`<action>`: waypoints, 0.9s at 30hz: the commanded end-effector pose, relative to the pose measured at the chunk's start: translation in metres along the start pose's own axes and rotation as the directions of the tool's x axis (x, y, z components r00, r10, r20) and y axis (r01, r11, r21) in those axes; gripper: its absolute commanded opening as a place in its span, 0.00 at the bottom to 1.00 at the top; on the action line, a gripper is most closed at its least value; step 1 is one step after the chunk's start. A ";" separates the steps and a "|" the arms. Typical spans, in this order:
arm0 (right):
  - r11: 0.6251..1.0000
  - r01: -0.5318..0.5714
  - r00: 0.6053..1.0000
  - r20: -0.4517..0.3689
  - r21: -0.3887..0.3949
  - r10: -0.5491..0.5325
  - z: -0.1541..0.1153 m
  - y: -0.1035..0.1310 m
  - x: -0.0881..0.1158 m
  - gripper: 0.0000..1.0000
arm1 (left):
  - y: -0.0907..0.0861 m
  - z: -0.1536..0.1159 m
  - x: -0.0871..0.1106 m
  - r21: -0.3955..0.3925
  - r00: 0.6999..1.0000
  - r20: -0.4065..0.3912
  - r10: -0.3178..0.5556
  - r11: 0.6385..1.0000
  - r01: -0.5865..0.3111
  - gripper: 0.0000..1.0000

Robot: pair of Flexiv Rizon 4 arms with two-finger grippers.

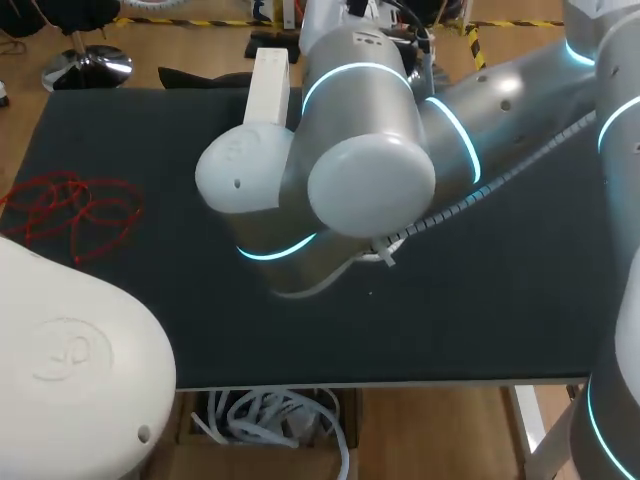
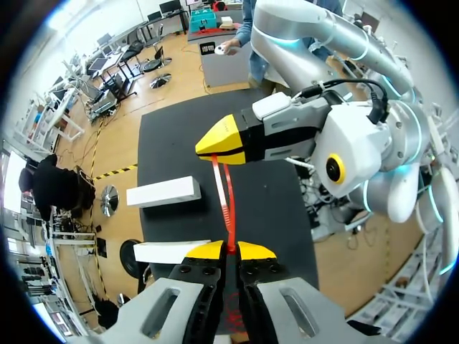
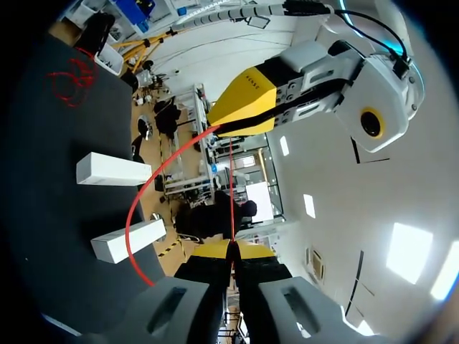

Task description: Grab the tape and strap the tape.

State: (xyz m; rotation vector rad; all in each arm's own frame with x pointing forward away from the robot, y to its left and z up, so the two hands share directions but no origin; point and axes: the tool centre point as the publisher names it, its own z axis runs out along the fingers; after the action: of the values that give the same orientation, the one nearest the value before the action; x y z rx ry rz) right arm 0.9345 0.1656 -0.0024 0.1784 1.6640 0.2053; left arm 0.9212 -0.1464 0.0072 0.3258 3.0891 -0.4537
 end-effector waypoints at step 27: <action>1.000 0.011 1.000 -0.006 0.004 -0.011 -0.001 0.018 0.004 0.00 | 0.000 -0.001 0.000 -0.003 1.000 0.000 -0.001 1.000 0.001 0.00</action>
State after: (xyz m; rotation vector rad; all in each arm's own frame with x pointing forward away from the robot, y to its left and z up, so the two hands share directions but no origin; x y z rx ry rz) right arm 0.9334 0.1815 -0.0047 0.1716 1.6674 0.1993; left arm 0.9212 -0.1461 0.0073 0.3254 3.0893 -0.4535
